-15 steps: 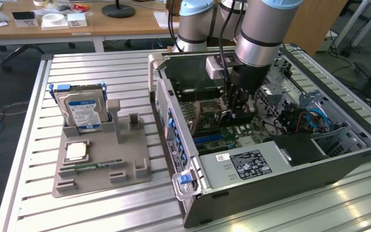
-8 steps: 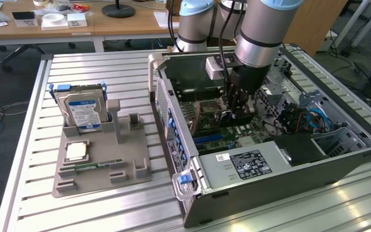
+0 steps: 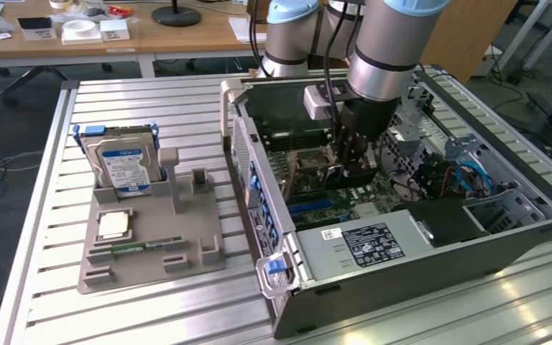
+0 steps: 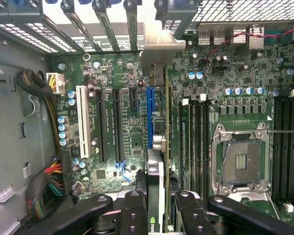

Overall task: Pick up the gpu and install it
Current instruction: 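Insert the gpu into the slot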

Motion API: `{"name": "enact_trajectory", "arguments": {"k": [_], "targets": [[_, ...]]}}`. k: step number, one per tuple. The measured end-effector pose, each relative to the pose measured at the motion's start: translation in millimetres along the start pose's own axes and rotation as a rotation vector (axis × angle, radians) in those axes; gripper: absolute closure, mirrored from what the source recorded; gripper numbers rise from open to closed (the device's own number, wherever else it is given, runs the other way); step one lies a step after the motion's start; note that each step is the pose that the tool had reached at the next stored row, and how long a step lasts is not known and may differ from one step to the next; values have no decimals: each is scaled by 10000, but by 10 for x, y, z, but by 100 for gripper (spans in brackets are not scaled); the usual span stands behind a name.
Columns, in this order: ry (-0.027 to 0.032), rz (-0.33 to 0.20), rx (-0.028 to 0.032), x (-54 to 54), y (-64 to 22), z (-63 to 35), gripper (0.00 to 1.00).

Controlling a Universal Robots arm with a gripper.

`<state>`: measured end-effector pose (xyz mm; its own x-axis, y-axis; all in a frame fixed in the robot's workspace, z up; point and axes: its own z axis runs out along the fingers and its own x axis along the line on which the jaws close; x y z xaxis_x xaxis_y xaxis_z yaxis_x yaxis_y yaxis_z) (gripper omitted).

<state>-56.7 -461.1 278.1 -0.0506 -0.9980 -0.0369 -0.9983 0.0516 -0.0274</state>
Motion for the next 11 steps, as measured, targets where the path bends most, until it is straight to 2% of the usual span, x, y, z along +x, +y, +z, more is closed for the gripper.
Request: {"name": "enact_trajectory", "arguments": {"k": [11], "targets": [[0,-32,-1,21,6,17,73]]}}
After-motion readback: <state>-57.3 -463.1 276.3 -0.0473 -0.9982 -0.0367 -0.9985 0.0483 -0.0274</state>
